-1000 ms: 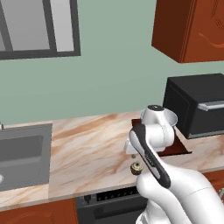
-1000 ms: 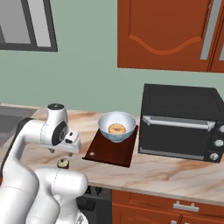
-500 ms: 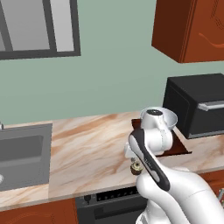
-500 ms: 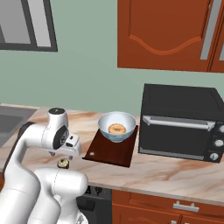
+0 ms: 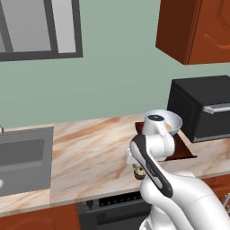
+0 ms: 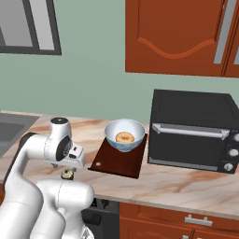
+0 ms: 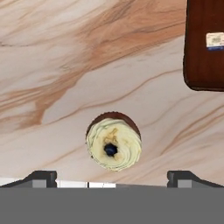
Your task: Place the bowl with donut and the cupcake onto the tray.
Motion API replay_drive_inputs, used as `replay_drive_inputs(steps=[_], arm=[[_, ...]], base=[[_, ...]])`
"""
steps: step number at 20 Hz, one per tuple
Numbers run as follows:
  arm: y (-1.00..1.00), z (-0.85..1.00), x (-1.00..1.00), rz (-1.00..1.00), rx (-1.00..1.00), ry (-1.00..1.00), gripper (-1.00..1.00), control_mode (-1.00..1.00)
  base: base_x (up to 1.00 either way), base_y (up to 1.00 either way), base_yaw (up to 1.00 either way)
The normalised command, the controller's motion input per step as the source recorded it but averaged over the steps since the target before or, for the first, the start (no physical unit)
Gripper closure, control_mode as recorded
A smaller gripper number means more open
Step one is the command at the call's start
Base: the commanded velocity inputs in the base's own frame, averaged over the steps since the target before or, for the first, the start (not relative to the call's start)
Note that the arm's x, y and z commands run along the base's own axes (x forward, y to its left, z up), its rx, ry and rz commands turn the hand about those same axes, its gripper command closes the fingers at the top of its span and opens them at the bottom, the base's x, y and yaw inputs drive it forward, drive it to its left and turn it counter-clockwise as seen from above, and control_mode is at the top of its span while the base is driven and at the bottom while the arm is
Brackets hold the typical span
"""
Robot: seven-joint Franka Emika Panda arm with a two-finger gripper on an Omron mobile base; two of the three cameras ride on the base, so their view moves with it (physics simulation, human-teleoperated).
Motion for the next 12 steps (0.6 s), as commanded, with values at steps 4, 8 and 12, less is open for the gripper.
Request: replay_drive_inputs(steps=[4,8,12], arm=[[0.01,-0.18,0.00,0.00,0.00,0.00,-1.00,-1.00],[0.00,-0.20,0.03,0.00,0.00,0.00,-1.00,-1.00],[0.00,-0.25,0.00,0.00,0.00,0.00,-1.00,-1.00]], base=[[0.00,0.00,0.00],[0.00,0.00,0.00],[0.00,0.00,0.00]])
